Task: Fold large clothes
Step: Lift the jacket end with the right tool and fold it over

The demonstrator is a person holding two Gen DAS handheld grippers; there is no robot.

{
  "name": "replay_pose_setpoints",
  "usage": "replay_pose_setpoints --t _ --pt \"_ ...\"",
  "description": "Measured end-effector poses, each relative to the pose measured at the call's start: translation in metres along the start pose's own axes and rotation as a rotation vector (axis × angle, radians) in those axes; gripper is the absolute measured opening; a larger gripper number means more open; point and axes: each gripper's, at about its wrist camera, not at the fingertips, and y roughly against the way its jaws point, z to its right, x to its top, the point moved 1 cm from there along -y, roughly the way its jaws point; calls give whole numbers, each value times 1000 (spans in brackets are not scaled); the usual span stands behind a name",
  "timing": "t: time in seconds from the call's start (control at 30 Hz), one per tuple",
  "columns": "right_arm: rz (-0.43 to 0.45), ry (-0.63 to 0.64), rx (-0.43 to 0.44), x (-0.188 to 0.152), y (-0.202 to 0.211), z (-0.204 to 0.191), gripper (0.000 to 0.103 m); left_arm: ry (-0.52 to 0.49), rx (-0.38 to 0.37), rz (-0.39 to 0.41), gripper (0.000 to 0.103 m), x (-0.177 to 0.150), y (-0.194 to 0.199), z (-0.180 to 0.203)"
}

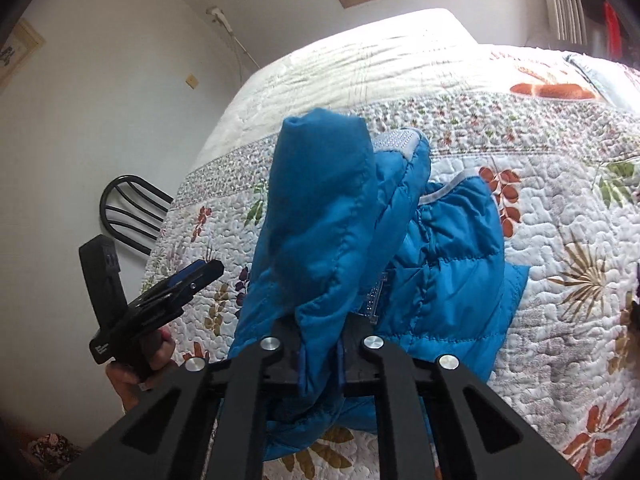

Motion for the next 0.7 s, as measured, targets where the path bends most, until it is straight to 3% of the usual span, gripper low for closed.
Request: replay_pose_setpoints --t 0.1,0.33,0.5,0.7 --pt "47 -9 -47 -6 25 9 10 -65 8 35 82 0 11 24" --pt "18 -133 -156 -27 21 83 10 -181 32 -78 80 -26 -28 78" --pt "-30 -155 -172 -50 -7 118 12 -147 -3 -148 82 -43 -56 80" --pt "-52 -162 -166 -68 -32 131 14 -163 12 -155 85 -57 -68 76"
